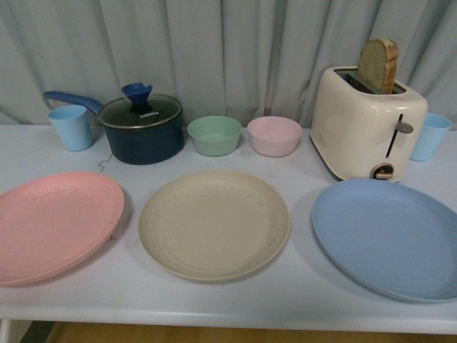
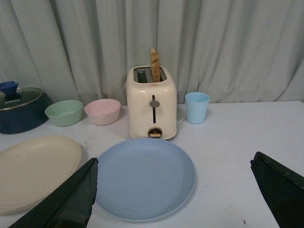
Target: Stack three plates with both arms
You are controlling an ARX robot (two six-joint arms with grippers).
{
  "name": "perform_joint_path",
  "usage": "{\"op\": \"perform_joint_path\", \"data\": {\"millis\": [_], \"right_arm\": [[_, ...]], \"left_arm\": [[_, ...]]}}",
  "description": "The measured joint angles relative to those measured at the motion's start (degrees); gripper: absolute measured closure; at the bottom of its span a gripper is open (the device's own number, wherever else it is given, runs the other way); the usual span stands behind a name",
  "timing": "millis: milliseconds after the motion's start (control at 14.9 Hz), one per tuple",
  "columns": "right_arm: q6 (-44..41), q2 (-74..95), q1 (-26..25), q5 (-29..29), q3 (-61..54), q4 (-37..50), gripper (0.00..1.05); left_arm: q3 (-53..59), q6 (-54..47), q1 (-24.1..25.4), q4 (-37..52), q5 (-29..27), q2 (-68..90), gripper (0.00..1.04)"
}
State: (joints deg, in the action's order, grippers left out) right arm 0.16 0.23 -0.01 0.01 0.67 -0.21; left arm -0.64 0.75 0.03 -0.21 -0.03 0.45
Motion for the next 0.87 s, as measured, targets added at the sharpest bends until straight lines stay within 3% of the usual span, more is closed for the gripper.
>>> {"op": "perform_joint_path", "data": {"millis": [870], "right_arm": [[0.00, 0.00, 0.00, 0.00, 0.00, 0.00, 0.06]], "left_arm": [[0.00, 0.00, 0.00, 0.00, 0.00, 0.00, 0.07]]}}
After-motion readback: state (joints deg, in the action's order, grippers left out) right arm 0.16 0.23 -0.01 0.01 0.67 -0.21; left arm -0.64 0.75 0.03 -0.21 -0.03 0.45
